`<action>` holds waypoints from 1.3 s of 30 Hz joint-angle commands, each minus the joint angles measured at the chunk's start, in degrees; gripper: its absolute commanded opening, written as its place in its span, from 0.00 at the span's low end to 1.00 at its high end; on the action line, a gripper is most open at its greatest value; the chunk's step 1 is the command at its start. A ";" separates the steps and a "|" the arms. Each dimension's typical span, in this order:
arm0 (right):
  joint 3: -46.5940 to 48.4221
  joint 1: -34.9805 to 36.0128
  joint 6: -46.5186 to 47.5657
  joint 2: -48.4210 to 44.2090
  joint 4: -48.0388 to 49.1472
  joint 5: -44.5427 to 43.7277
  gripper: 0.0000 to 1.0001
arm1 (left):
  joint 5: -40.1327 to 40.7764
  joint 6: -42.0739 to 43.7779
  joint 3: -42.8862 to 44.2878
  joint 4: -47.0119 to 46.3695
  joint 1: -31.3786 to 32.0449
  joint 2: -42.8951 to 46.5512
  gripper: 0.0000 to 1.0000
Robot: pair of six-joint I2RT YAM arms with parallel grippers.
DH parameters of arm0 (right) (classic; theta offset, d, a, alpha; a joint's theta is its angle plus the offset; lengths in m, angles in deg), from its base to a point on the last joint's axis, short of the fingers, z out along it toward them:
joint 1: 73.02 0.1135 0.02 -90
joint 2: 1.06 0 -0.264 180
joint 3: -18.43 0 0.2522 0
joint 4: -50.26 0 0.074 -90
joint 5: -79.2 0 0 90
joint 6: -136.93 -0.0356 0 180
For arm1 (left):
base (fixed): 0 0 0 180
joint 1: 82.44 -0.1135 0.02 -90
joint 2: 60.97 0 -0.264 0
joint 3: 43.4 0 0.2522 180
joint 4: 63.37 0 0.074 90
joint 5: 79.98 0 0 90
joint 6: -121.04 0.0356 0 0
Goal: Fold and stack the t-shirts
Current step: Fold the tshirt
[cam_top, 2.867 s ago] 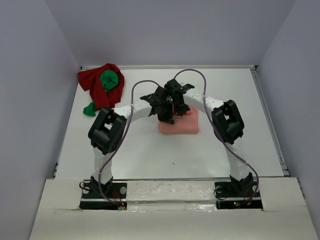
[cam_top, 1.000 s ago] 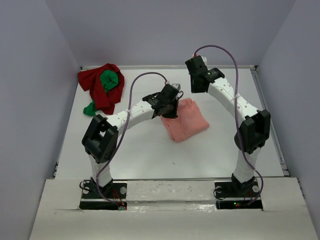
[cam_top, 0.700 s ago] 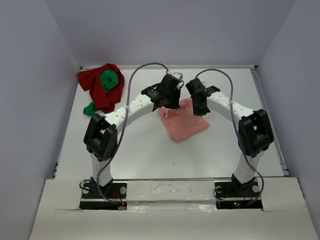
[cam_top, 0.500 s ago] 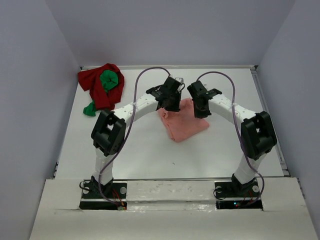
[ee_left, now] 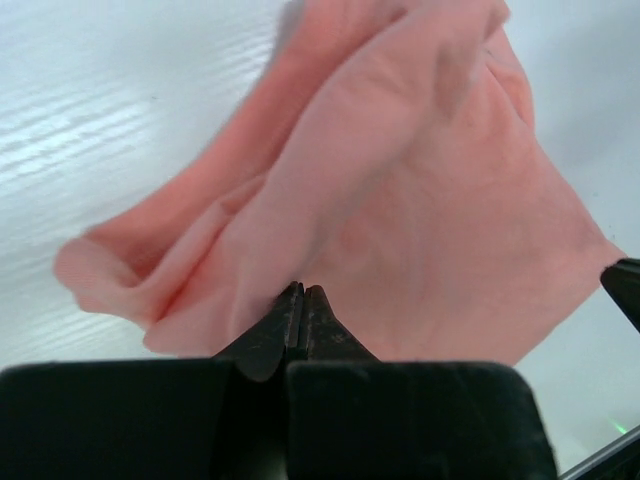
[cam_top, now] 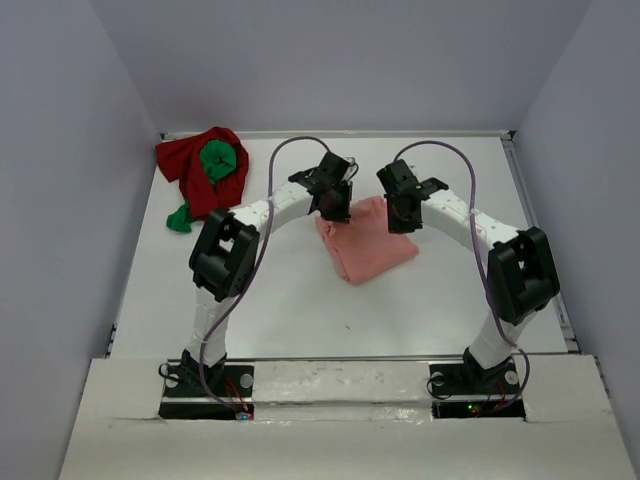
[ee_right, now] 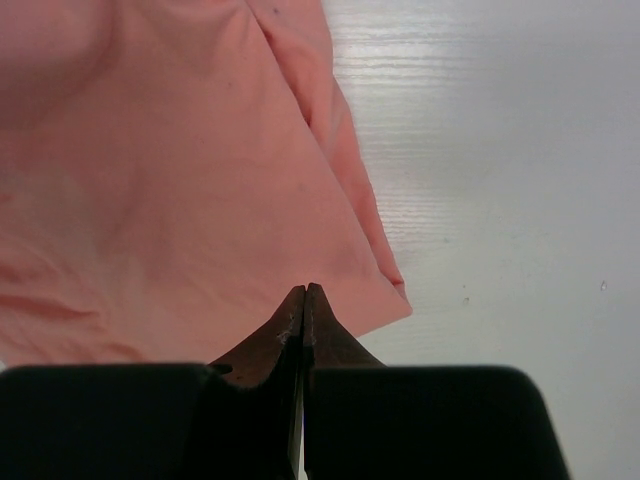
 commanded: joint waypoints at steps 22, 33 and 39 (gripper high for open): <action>8.34 0.22 4.14 -2.32 -0.90 2.08 0.00 | -6.83 -1.12 -2.52 -7.19 -6.54 -5.54 0.00; 29.50 0.22 7.50 14.63 -3.79 3.67 0.00 | -1.73 -1.03 -0.50 -1.39 -6.54 2.28 0.00; 36.30 0.22 8.20 23.78 -3.62 6.48 0.00 | -0.76 0.29 0.91 0.54 -6.54 3.95 0.00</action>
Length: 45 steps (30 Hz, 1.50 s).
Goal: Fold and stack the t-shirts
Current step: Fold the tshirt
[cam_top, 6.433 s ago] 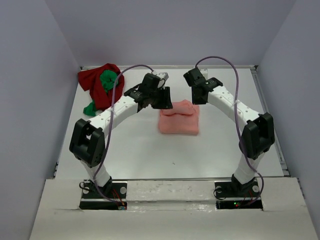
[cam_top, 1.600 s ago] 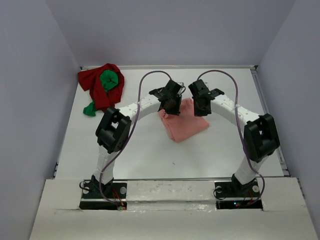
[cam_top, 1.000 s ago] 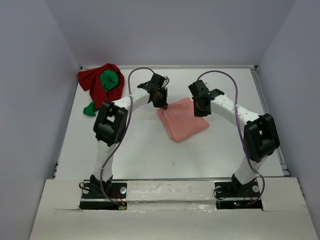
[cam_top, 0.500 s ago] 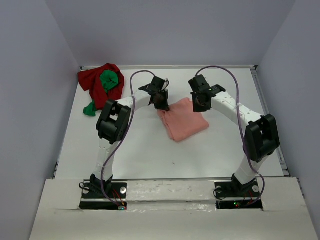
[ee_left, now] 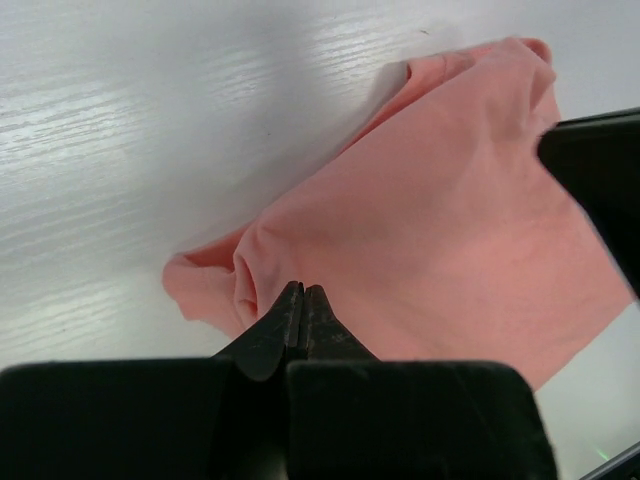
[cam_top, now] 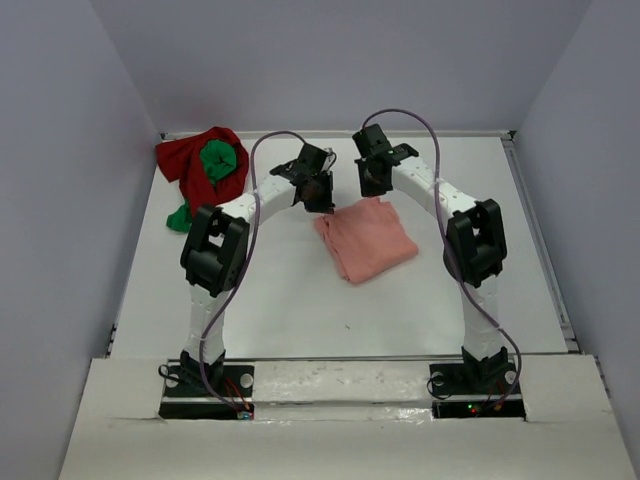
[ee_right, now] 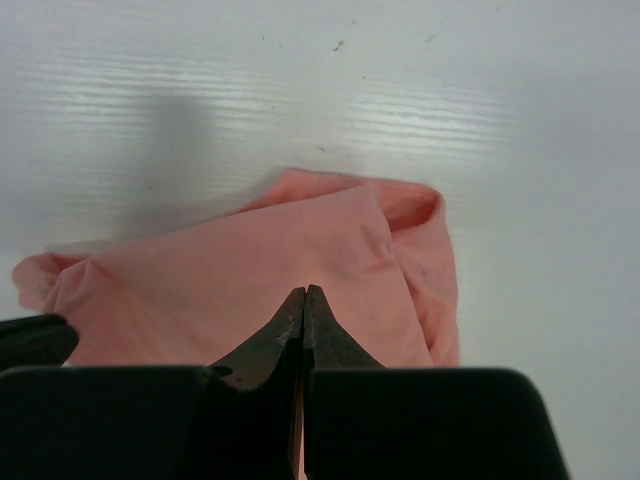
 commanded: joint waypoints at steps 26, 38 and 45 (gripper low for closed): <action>2.00 0.18 -2.16 13.11 -0.69 0.20 0.00 | 0.72 -0.57 -3.75 1.44 4.13 8.72 0.00; 1.38 -0.87 -1.10 10.39 -0.51 -2.26 0.00 | 6.70 -2.77 -5.51 3.19 1.50 2.40 0.00; 0.24 -3.15 -1.98 8.63 -1.57 -5.77 0.00 | 7.93 -3.39 -5.86 3.98 -0.97 0.81 0.00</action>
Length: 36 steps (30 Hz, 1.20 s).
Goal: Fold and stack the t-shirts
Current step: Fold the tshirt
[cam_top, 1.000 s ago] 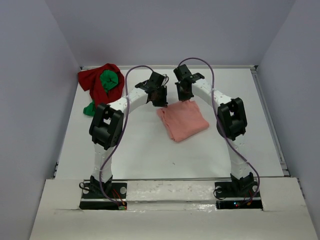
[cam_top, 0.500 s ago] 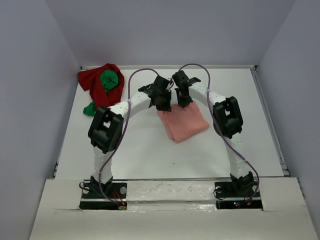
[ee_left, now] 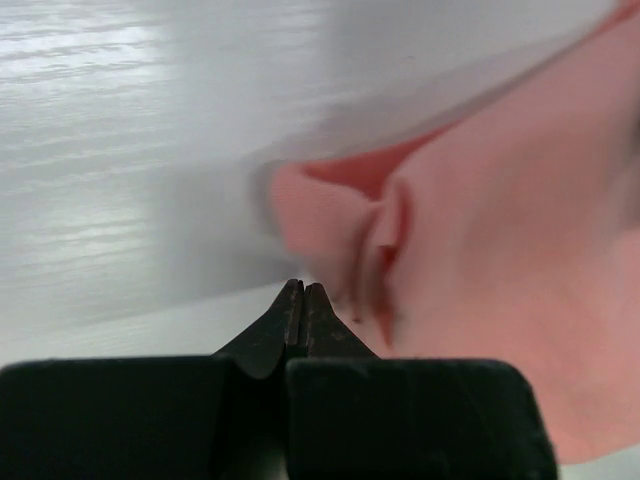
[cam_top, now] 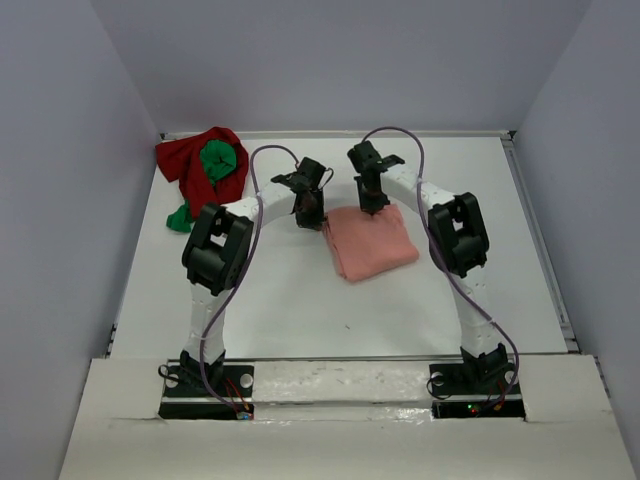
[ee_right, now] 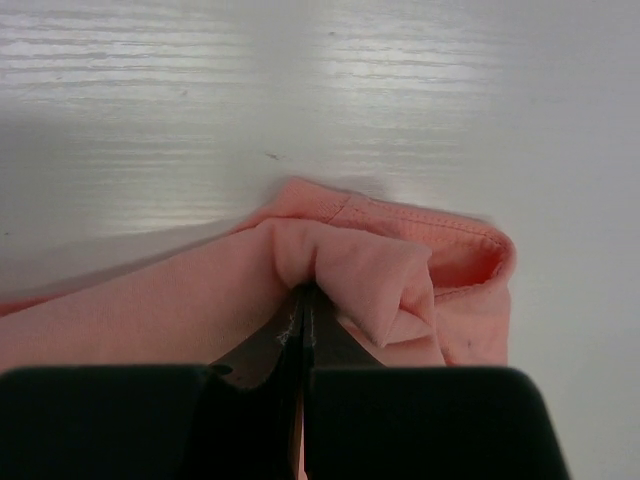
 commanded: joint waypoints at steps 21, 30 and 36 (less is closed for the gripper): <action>-0.04 -2.44 1.09 -13.42 -4.31 -10.02 0.00 | 0.65 -1.12 -0.67 -1.65 -0.47 6.65 0.00; -1.26 -2.44 -1.37 -12.89 -6.34 -11.44 0.00 | -3.13 -0.33 0.74 -1.30 1.56 9.38 0.00; -11.98 -2.44 -2.51 -21.05 -1.51 -3.18 0.45 | -7.70 1.52 -1.01 -1.91 1.91 12.54 0.03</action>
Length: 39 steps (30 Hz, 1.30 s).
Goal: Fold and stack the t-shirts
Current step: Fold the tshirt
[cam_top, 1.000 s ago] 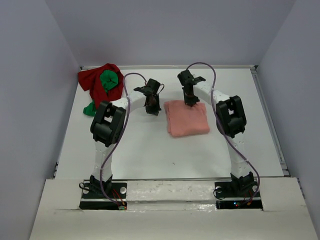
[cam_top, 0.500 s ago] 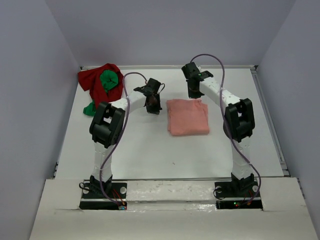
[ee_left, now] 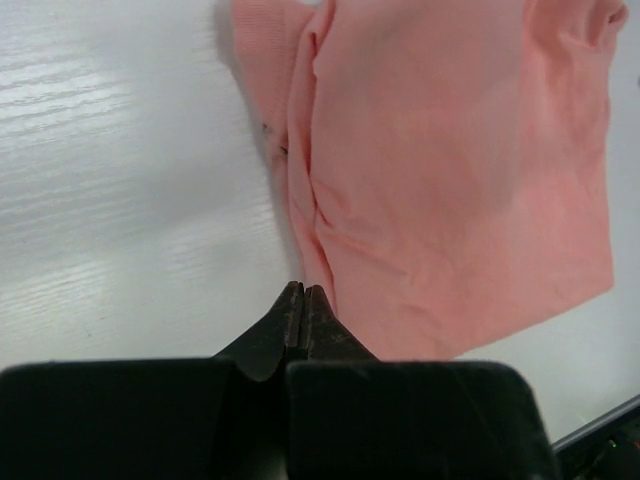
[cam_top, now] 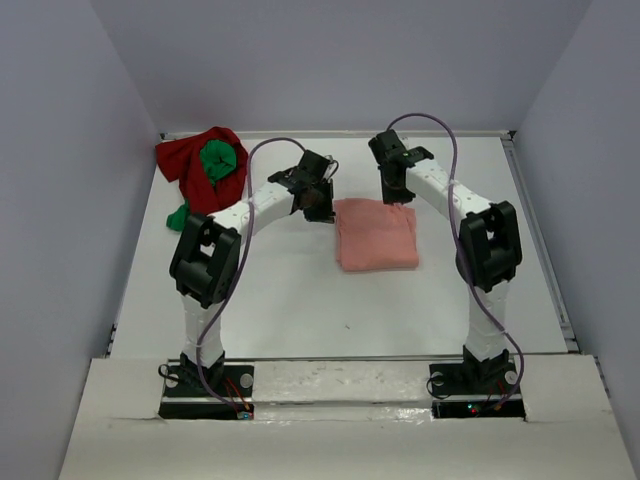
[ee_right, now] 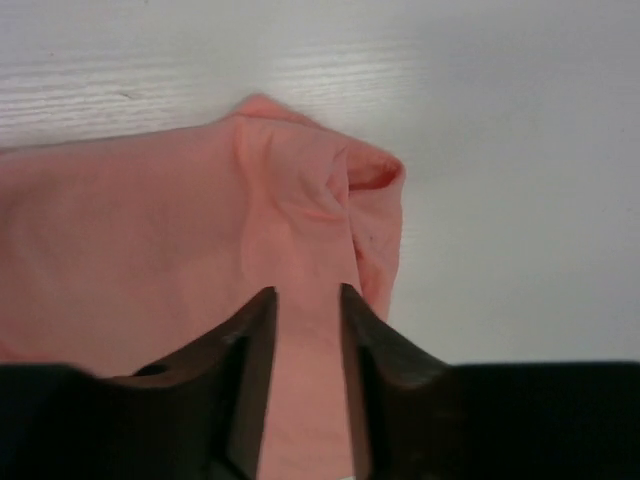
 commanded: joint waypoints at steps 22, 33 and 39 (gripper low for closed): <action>-36.28 -4.12 -4.06 -27.29 13.33 18.74 0.00 | -14.32 0.11 0.26 -4.16 -0.41 4.16 0.00; -40.85 -4.12 -5.91 -30.89 13.07 17.94 0.00 | -15.47 0.55 13.80 -3.19 -0.32 -10.18 0.00; -42.26 -4.12 -7.05 -33.00 11.49 18.03 0.00 | -14.32 1.34 16.97 -1.61 -0.50 -15.37 0.00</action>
